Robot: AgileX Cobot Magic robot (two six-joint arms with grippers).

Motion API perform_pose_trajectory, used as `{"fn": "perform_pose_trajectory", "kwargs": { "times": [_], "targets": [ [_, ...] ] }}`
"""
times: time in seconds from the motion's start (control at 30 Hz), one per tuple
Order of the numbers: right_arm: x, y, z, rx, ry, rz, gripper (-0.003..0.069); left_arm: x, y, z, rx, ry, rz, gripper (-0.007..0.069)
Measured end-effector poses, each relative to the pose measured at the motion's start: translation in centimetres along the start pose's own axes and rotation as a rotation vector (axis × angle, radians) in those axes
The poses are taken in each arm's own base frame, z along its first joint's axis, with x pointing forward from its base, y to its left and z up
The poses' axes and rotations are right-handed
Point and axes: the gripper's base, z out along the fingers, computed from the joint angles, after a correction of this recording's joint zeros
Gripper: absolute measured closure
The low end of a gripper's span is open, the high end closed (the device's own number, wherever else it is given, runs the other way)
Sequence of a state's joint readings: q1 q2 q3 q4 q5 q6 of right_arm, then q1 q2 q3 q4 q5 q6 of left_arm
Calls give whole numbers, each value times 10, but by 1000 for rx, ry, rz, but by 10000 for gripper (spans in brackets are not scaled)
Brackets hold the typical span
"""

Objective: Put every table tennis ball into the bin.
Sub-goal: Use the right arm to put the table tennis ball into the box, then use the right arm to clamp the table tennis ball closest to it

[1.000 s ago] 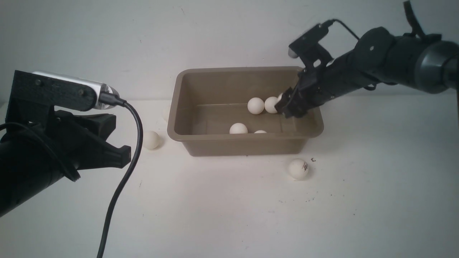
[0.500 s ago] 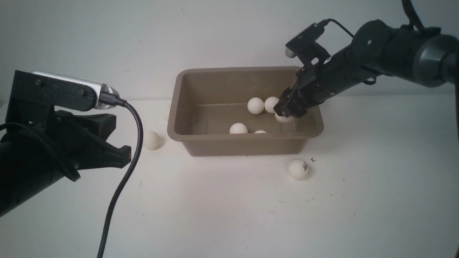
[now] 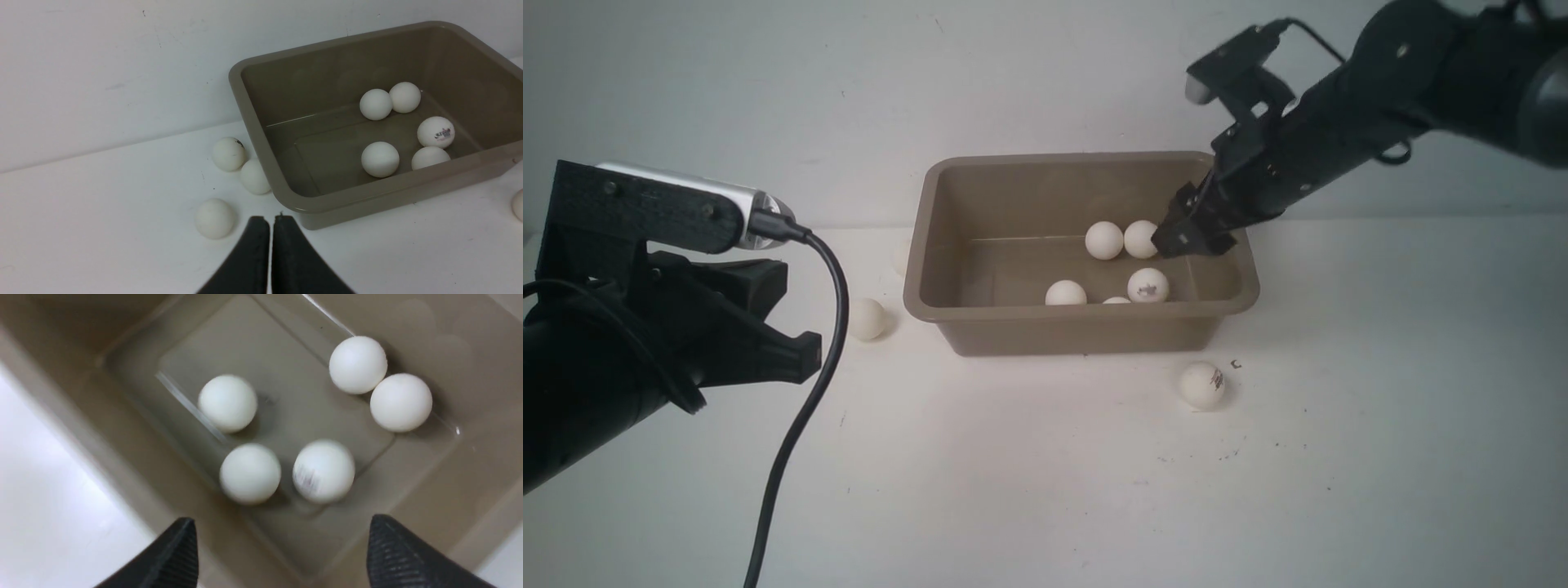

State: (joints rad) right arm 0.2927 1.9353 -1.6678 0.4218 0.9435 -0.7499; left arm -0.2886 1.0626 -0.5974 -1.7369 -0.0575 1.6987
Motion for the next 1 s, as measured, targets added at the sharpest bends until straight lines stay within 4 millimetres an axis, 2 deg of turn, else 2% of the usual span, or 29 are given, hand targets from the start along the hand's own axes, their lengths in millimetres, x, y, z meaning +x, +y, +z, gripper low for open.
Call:
{"fn": "perform_pose_trajectory", "kwargs": {
  "times": [0.17,0.27,0.37,0.63,0.87,1.0],
  "targets": [
    [6,12,-38,-22,126,49,174,0,0,0,0,0,0,629],
    [10,17,-51,-27,186,100,174,0,0,0,0,0,-1,629],
    [11,18,-56,-16,200,152,176,0,0,0,0,0,-1,629],
    [16,19,-52,-4,228,309,176,0,-1,0,12,-2,-1,629],
    [57,28,-19,-26,347,415,176,-1,-5,0,57,-7,-1,629],
    [61,25,-10,14,288,434,176,-1,-6,0,67,-9,0,629]
  ]
}}
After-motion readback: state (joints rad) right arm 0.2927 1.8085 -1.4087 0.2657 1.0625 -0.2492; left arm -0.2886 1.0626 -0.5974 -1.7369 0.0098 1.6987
